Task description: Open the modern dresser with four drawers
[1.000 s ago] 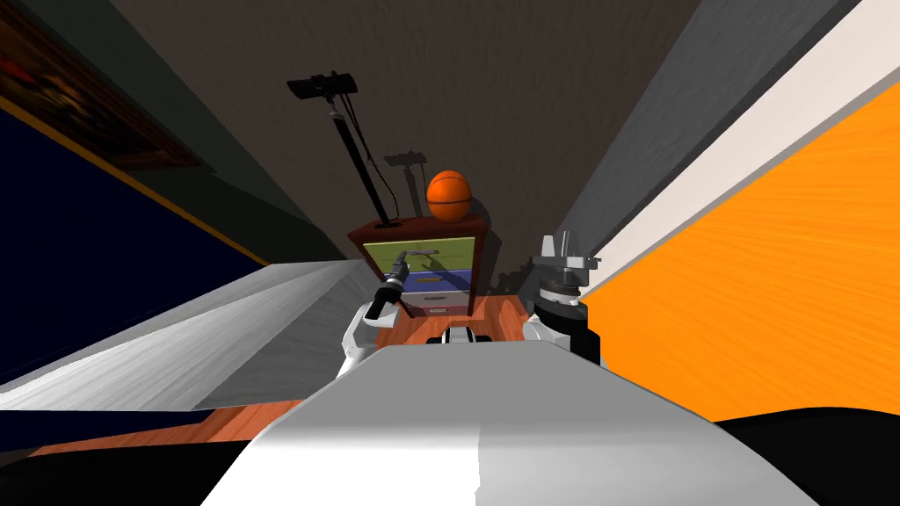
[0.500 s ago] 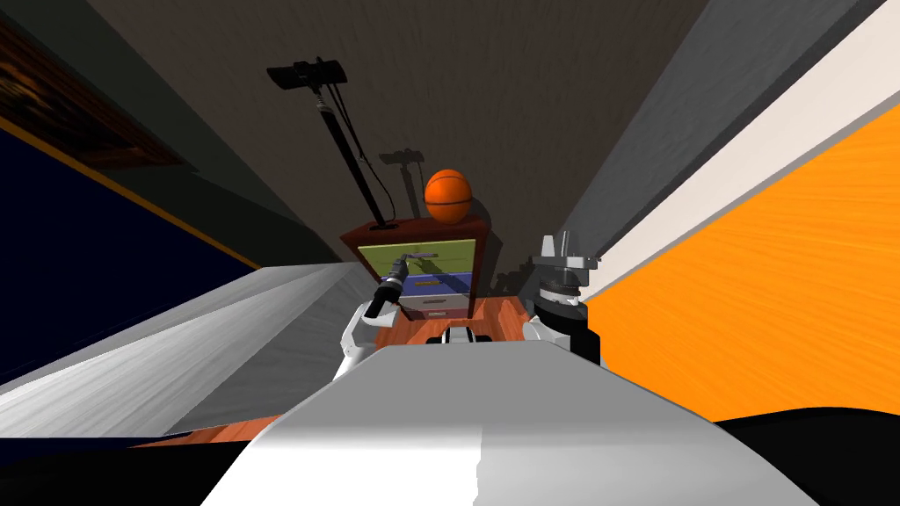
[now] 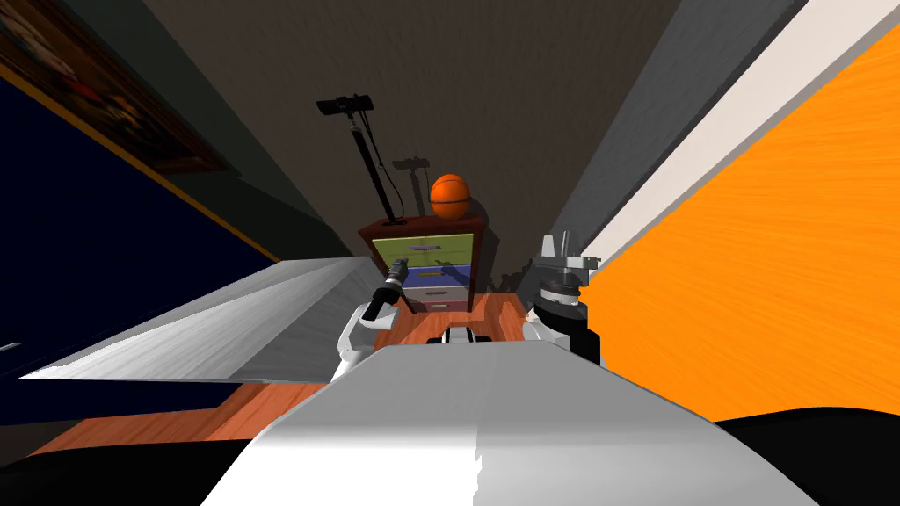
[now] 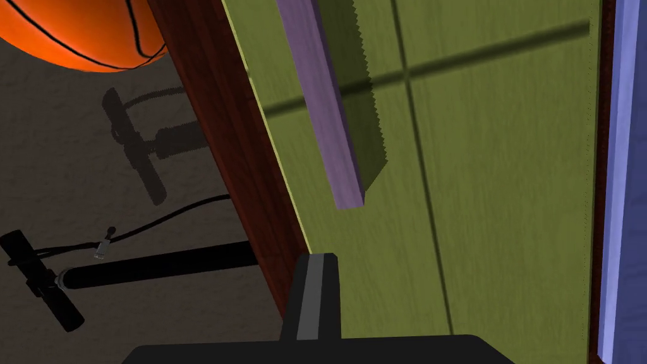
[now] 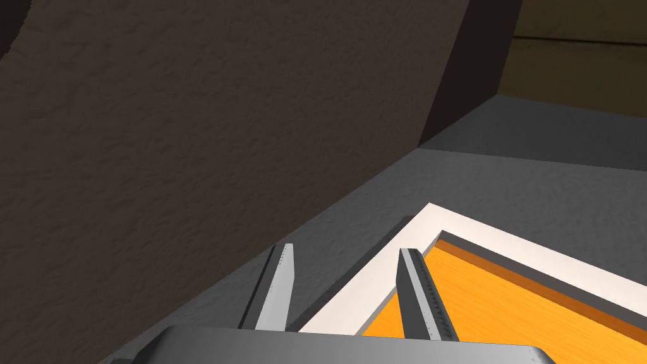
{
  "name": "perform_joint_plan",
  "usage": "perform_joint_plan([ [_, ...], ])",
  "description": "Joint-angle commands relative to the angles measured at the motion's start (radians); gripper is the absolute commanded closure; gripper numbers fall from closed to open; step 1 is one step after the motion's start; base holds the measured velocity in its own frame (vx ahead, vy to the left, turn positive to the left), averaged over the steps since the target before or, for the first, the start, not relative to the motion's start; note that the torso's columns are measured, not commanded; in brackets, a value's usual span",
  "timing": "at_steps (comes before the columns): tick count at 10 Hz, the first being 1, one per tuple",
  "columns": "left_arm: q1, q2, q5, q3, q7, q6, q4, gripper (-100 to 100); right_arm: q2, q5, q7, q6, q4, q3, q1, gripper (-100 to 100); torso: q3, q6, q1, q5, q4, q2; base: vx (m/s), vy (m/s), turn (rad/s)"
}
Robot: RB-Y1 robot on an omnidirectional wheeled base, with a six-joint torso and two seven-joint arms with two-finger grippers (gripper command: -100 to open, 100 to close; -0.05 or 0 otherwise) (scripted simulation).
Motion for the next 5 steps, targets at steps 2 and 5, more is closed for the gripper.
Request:
perform_joint_plan([
  [2, -0.004, 0.012, 0.004, 0.004, 0.004, 0.047, -0.019, -100, 0.0, 0.0, 0.0, 0.0, 0.0, 0.0, 0.001, 0, -0.005, 0.0, 0.0, 0.0, -0.003, -0.007, 0.155, 0.004, -0.034],
  [5, -0.007, 0.022, 0.008, 0.007, 0.007, 0.081, -0.034, -100, 0.0, 0.0, 0.0, 0.0, 0.0, 0.0, 0.001, 0, 0.004, 0.0, 0.0, 0.0, 0.002, 0.006, 0.183, 0.003, -0.029],
])
